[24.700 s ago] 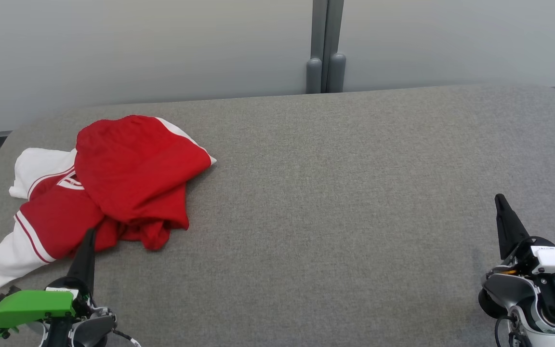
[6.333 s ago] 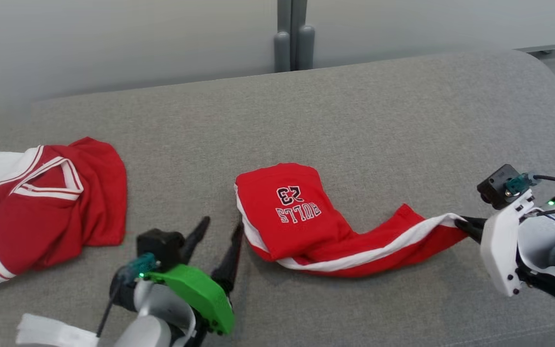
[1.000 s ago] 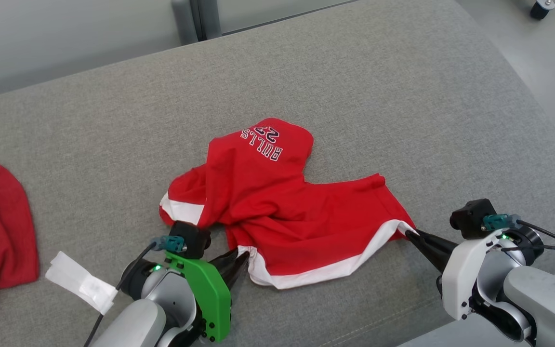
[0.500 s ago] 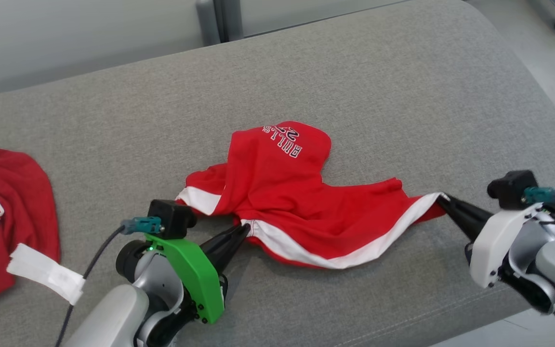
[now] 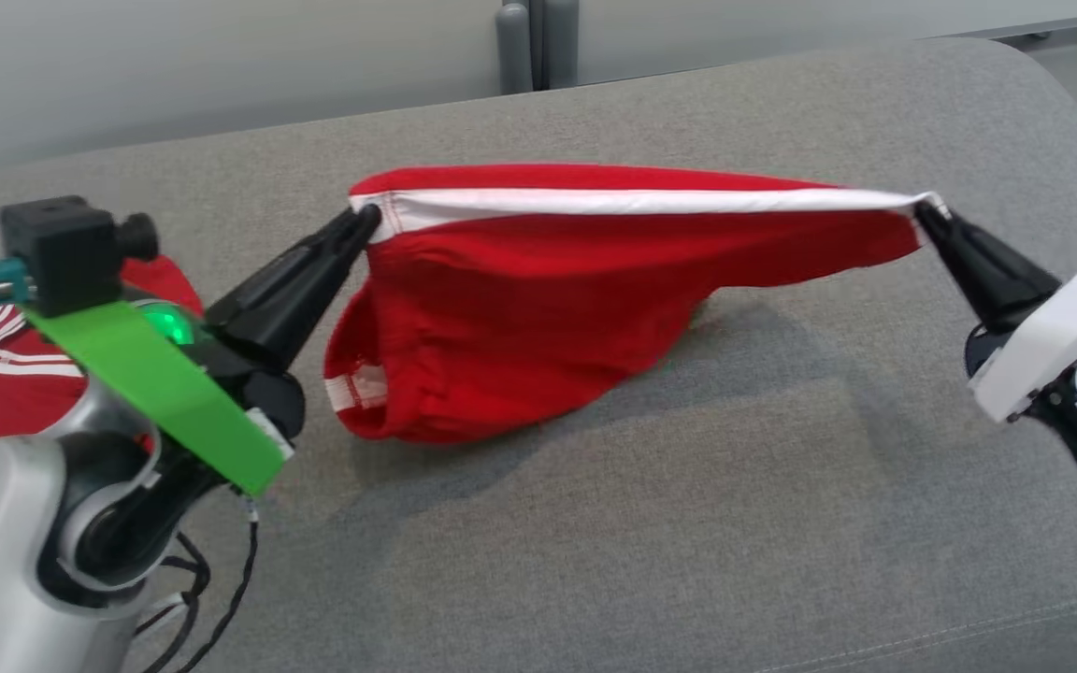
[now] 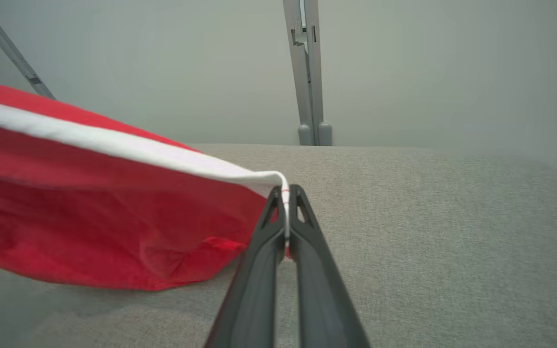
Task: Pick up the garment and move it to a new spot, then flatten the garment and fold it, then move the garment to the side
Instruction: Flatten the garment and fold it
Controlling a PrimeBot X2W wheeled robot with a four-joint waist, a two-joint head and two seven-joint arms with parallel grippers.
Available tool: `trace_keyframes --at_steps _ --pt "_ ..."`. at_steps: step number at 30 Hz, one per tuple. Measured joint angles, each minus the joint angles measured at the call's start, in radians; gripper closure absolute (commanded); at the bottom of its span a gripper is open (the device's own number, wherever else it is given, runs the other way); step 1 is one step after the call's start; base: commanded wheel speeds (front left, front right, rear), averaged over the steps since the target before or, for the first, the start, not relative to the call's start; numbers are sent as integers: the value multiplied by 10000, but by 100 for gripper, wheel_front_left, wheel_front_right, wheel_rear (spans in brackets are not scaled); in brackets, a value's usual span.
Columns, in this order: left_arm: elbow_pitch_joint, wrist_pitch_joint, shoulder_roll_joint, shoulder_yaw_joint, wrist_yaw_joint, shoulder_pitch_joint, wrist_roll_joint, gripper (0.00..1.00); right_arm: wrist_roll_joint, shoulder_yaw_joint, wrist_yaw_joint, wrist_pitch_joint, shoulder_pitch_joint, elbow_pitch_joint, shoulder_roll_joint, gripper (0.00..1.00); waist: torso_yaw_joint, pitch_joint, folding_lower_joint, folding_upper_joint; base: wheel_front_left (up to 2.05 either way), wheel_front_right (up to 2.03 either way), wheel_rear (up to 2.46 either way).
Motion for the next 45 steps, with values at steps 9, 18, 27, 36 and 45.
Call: trace_keyframes --at_steps 9,18,27,36,45 --pt "-1613 662 1011 915 46 367 -825 100 1177 -723 186 -236 638 -823 -525 100 -69 -364 0 0 0 0 0" --pt "-3745 1923 1741 1106 533 -300 -1498 100 2173 -2640 550 -848 369 -2690 -2215 100 -403 -1004 0 1 0 0 0" --pt "-4234 3352 1755 715 1965 -690 -2704 100 4004 -4094 1005 -917 3 -4637 -3114 100 -739 -722 0 1 0 0 0" --pt "-276 4019 1444 -301 2460 -1089 -1854 100 4368 -2648 117 265 -413 -3139 -1321 100 -603 229 0 0 0 0 0" --pt "508 1174 -1060 173 2420 -5819 907 100 2351 -3896 -744 -606 -5888 -2391 719 100 -180 1372 0 0 0 0 0"
